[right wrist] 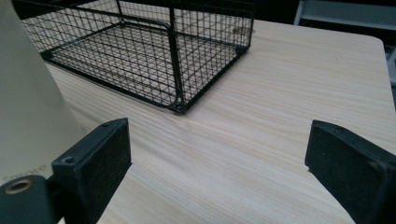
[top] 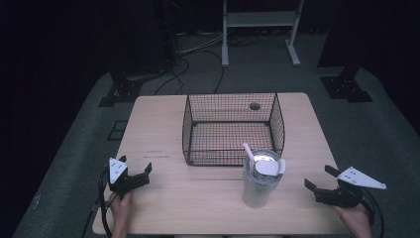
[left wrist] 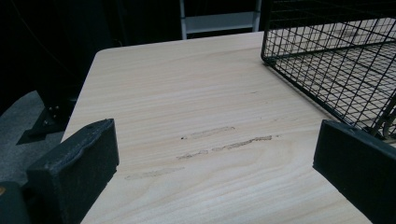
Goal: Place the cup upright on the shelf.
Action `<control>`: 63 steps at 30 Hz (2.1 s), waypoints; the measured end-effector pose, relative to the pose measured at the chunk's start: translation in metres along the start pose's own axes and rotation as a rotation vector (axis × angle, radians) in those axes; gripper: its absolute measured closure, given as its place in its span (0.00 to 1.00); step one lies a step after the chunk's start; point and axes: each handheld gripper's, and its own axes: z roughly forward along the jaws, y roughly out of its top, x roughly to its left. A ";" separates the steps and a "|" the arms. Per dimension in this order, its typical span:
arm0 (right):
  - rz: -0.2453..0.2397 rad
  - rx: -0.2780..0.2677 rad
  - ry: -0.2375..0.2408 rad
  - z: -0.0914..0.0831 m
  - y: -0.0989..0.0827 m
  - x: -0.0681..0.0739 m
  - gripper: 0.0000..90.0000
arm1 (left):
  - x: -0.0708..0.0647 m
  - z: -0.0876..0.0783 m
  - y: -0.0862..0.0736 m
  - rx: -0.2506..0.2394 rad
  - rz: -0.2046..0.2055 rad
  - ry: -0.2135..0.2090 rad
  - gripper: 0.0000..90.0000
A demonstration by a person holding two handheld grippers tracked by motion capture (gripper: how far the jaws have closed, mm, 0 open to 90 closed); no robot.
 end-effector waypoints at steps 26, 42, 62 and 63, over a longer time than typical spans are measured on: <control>-0.125 -0.009 0.182 -0.006 0.030 0.033 0.03 | 0.000 0.000 0.000 -0.004 0.002 -0.003 0.00; -0.206 0.019 0.284 0.002 0.042 0.065 0.03 | 0.000 0.000 0.000 -0.006 0.001 -0.003 0.00; -0.213 0.039 0.366 0.016 0.042 0.087 0.03 | 0.001 0.000 0.000 -0.009 0.000 -0.006 0.00; -0.209 0.038 0.371 0.017 0.043 0.088 0.03 | 0.001 0.000 0.000 -0.009 -0.001 -0.006 0.00</control>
